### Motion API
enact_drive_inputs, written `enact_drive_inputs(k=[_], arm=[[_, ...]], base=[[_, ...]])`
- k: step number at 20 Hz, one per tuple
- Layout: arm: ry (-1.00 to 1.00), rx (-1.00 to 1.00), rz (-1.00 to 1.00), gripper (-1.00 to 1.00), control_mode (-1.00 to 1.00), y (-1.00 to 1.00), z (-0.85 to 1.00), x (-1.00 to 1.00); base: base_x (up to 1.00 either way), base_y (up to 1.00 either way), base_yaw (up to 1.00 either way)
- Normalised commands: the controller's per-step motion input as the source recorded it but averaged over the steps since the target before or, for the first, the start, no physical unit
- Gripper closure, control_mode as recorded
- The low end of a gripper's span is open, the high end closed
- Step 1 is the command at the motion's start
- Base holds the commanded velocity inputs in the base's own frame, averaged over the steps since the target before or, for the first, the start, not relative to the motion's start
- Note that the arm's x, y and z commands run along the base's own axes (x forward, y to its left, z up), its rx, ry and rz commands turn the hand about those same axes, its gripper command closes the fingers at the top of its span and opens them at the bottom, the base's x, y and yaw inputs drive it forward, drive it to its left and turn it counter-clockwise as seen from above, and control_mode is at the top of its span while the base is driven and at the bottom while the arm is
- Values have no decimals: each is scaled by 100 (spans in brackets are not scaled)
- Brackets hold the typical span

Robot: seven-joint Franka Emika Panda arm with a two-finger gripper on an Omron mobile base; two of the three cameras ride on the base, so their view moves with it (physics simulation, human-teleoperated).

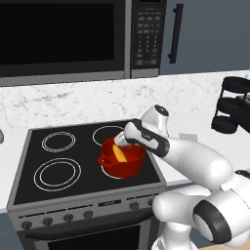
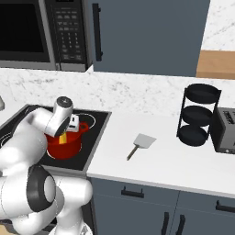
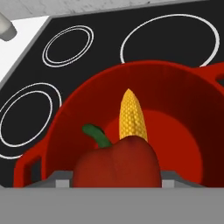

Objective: Put the corn and bell pepper in the pot. Retrieve the spatula and lightly stir the vegetables in the pot.

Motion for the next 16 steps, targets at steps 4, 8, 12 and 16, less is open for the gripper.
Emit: enact_drive_inputs(k=[4,8,12,16], arm=[[0,0,0,-100,-100,0,-5,22],[0,0,0,-100,-100,0,0,12],[-10,0,0,-100,-100,-5,36,-18],[-16,0,-1,-100,-100,-17,84,-75]], base=[[0,0,0],[0,0,0],[0,0,0],[0,0,0]])
